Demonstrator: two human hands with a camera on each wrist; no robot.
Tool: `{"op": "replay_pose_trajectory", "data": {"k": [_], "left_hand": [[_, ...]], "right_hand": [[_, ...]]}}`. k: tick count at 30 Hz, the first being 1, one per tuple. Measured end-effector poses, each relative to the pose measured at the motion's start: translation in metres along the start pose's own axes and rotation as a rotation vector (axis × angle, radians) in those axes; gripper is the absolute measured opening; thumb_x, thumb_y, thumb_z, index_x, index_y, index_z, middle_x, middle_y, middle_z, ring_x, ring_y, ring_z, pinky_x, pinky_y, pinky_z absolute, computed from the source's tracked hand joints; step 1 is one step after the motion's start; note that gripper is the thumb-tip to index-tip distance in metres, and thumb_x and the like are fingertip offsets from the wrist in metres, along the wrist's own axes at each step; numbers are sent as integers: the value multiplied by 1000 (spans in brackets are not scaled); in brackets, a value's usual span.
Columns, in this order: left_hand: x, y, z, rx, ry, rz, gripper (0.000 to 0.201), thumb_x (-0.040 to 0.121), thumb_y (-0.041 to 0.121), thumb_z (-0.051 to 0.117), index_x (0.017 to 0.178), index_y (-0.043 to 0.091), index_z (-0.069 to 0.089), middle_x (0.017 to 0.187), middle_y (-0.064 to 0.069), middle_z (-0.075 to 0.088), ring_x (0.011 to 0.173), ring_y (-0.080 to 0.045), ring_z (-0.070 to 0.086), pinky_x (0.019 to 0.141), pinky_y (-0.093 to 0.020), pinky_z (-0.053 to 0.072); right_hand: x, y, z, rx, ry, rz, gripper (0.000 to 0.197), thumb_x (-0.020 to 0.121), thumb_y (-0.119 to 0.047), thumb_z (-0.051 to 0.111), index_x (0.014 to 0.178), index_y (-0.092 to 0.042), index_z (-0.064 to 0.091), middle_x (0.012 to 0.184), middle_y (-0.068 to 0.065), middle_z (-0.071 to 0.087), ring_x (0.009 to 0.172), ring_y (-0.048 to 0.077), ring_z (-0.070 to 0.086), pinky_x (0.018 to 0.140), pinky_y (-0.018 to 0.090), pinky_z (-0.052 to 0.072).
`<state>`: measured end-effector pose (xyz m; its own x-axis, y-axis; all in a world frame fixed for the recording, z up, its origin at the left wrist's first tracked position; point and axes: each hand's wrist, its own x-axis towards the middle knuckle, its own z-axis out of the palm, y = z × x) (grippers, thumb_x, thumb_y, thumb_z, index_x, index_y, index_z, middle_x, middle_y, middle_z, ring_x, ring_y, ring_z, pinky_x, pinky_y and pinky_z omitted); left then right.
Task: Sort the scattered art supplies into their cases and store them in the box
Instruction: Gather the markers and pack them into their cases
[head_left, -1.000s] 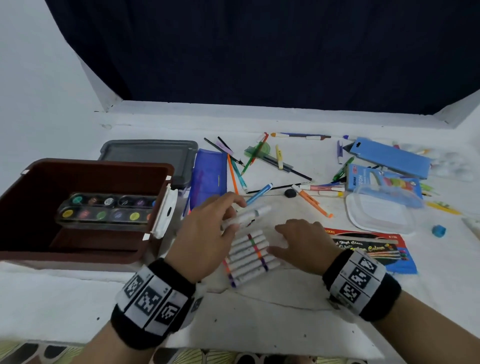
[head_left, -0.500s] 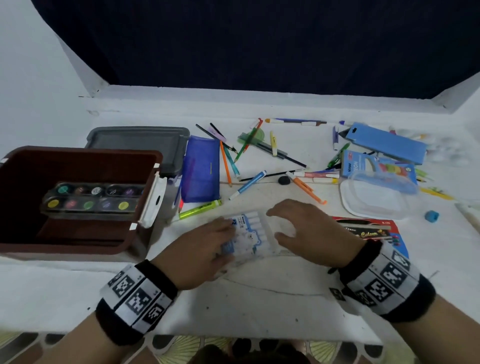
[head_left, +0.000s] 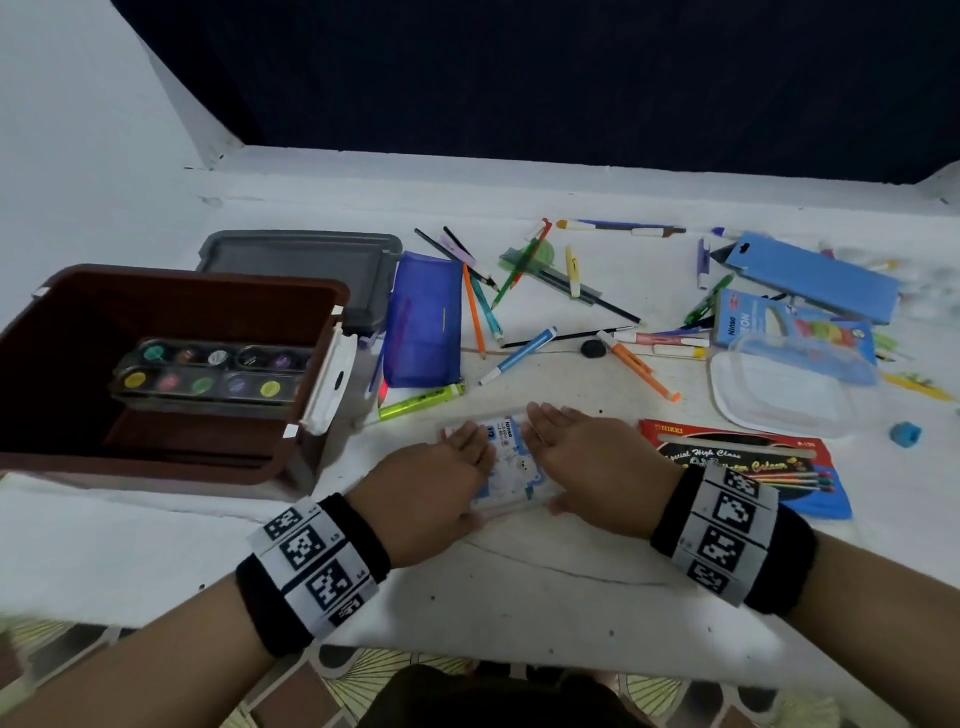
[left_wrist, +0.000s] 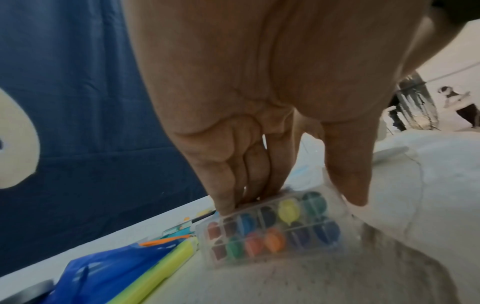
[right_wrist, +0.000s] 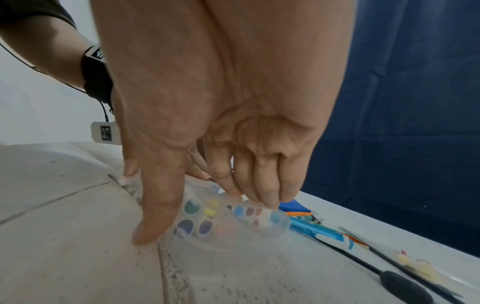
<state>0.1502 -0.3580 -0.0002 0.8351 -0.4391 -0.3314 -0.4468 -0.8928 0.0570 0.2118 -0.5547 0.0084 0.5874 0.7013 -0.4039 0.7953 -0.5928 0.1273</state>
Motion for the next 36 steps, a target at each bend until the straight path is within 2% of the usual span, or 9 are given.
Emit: {"op": "replay_pose_trajectory", "data": {"k": [13,17,21,23,26,29,31,33,36], "left_hand": [[-1,8,4,81,22,2,73,101,37,44,155,0,12,163,-22,14,150,-30,21,113,-39,34],[-4,-1,14,-60,134,48,71,101,35,50,155,2,18,163,-18,16,152,-27,15,120,-31,19],[-8,-9,22,-175,191,51,71,100,40,51,157,12,17,166,-5,11,153,-15,6,117,-20,3],[-9,-11,24,-224,209,25,73,99,44,51,158,17,17,166,-1,9,153,-11,5,119,-19,5],[-12,-10,24,-273,205,-22,81,96,54,46,158,21,7,164,7,-4,151,-6,-4,123,-22,6],[-18,-2,15,-359,244,-82,91,83,72,35,156,32,-1,155,21,-13,145,4,-9,120,-17,9],[-26,3,5,-470,364,-118,79,90,65,43,155,40,6,160,22,-5,147,5,2,117,-15,17],[-36,7,-6,-560,548,-119,71,93,57,52,154,41,21,162,19,18,146,6,20,117,-18,25],[-51,12,-23,-662,823,-133,54,94,42,65,144,30,48,142,17,53,128,-1,52,104,-24,45]], "right_hand": [[-7,-3,-9,41,34,22,81,96,-41,57,156,-9,13,164,17,8,148,30,25,116,43,35],[-4,3,-14,138,44,58,99,86,-54,67,157,-15,10,165,9,9,150,24,18,121,38,18],[7,4,-14,293,-28,36,114,81,-61,69,158,-19,-5,166,7,-2,152,24,5,122,38,14],[13,4,-15,312,-28,15,113,79,-59,72,158,-16,3,164,9,13,149,25,17,121,38,21],[17,6,-14,329,37,29,109,69,-60,79,152,-16,24,142,7,43,127,25,42,105,44,43],[11,12,-15,343,89,33,101,64,-63,80,143,-18,36,127,4,46,113,21,42,93,43,48],[3,17,-18,389,135,19,99,62,-62,80,142,-19,38,126,2,44,112,19,38,93,41,47],[-7,21,-24,444,201,16,105,62,-61,80,147,-20,33,130,0,39,116,18,34,98,38,44],[-19,25,-32,535,357,28,108,64,-61,79,152,-23,27,138,-6,34,125,14,30,105,30,37]]}}
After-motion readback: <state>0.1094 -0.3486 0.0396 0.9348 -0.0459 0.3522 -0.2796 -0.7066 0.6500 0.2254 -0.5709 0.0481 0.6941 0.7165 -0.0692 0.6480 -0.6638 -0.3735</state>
